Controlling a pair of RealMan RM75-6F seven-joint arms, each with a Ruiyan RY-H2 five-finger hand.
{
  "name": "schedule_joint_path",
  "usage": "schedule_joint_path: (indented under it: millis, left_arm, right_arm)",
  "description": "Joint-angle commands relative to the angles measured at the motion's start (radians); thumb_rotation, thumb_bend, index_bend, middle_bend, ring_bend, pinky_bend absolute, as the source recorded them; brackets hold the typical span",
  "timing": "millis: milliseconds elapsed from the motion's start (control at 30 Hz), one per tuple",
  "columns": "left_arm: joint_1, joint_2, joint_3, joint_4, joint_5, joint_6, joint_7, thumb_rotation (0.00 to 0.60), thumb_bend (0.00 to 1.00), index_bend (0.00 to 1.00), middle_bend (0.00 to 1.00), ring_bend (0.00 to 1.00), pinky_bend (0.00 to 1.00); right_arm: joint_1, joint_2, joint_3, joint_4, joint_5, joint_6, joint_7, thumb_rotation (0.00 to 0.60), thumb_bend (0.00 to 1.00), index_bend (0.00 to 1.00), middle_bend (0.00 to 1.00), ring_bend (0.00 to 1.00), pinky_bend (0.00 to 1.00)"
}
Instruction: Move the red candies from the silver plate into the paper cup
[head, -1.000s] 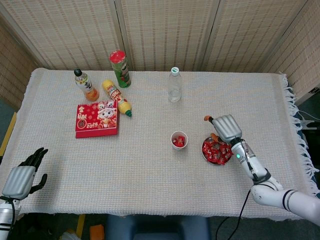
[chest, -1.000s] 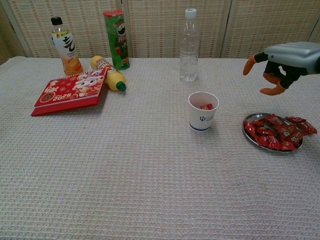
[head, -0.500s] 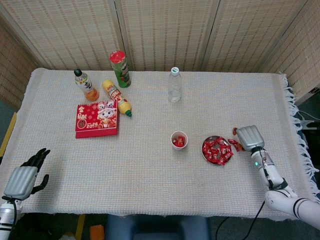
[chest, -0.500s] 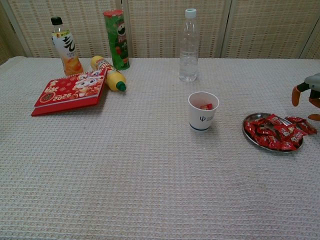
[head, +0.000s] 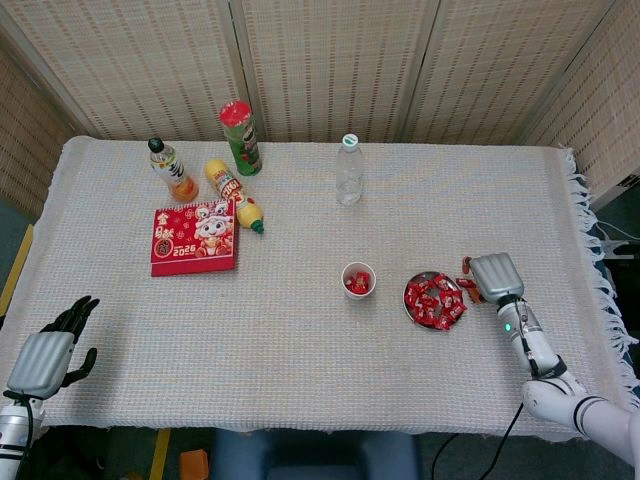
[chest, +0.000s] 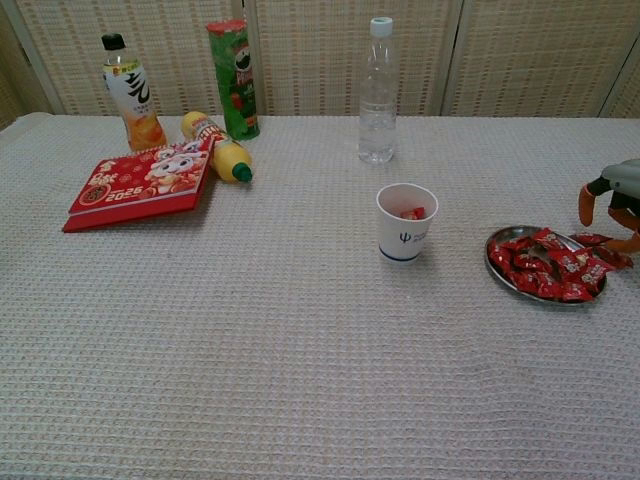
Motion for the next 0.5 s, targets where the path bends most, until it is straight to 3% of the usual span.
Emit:
schedule_joint_path:
  millis: [33,500]
  left_arm:
    - [0.0,0.0,0.0,0.001,-0.001,-0.001,0.0,0.6,0.48,0.0,0.0,0.14,0.36]
    - [0.0,-0.002,-0.002,0.002,-0.008,-0.001,0.004,0.6,0.48,0.0,0.0,0.14,0.36]
  right_arm:
    - [0.004,-0.011,0.004,0.017,-0.011,-0.007,0.008,0.6,0.24,0.43,0.79,0.69,1.0]
    - [0.014,-0.068,0.016,0.096,-0.041,-0.058,0.041,0.6,0.24,0.52,0.79,0.71,1.0]
